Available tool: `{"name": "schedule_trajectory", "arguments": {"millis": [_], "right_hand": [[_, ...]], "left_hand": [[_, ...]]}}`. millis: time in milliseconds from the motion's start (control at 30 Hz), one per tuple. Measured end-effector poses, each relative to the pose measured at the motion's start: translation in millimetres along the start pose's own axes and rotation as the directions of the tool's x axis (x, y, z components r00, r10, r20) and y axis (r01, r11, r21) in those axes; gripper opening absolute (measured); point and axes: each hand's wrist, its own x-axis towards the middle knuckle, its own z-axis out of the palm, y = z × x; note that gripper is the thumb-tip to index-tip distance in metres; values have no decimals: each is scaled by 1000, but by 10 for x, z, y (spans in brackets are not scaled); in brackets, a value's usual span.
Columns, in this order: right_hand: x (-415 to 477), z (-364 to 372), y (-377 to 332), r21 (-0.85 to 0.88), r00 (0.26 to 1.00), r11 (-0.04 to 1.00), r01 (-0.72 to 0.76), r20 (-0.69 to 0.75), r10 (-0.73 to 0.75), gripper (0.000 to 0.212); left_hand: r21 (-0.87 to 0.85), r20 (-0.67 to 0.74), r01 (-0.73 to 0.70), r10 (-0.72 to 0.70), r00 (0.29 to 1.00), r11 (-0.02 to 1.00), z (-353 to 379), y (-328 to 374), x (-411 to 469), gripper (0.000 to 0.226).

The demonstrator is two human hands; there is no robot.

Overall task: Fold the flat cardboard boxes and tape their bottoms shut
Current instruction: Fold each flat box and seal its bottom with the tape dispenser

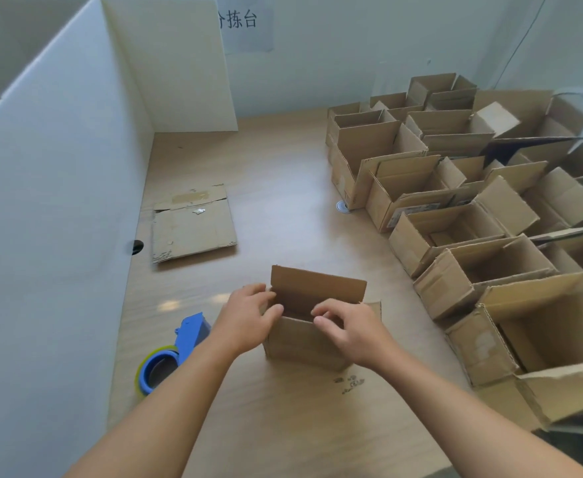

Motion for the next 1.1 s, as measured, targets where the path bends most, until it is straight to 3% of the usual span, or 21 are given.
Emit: {"name": "schedule_trajectory", "arguments": {"millis": [67, 167, 300, 400, 500, 567, 700, 800, 1000, 1100], "right_hand": [[-41, 1, -11, 76, 997, 997, -35, -72, 41, 18], [-103, -50, -24, 86, 998, 996, -10, 57, 5, 21], [-176, 27, 3, -234, 957, 972, 11, 285, 58, 44], [-177, 142, 40, -425, 949, 900, 101, 312, 40, 50], [-200, 301, 67, -571, 944, 790, 224, 329, -30, 39], [-197, 424, 97, -634, 958, 738, 230, 280, -58, 40], [-142, 448, 185, -528, 971, 821, 216, 201, -126, 32], [-180, 417, 270, -457, 969, 865, 206, 219, -115, 44], [-179, 555, 338, -578, 964, 772, 266, 134, -232, 45], [-39, 477, 370, -617, 955, 732, 289, 138, -261, 47]], "left_hand": [[-83, 62, 6, -1, 998, 997, -37, 57, -24, 46], [-105, 199, 3, 18, 980, 994, -167, 21, -6, 53], [83, 283, -107, 79, 956, 991, -85, -161, 5, 70], [208, 158, -140, 108, 981, 968, 109, -242, -78, 67], [147, -33, -100, 106, 994, 984, 254, -284, -144, 50], [62, -85, -45, 51, 995, 997, 300, -253, -158, 45], [-7, -120, 17, -18, 993, 1000, 333, -201, -138, 46], [-3, -114, -15, 14, 993, 1000, 338, -242, -124, 46], [75, -105, -121, 129, 986, 990, 260, -448, -143, 47], [270, -124, -188, 228, 966, 944, 167, -435, -75, 48]]}}
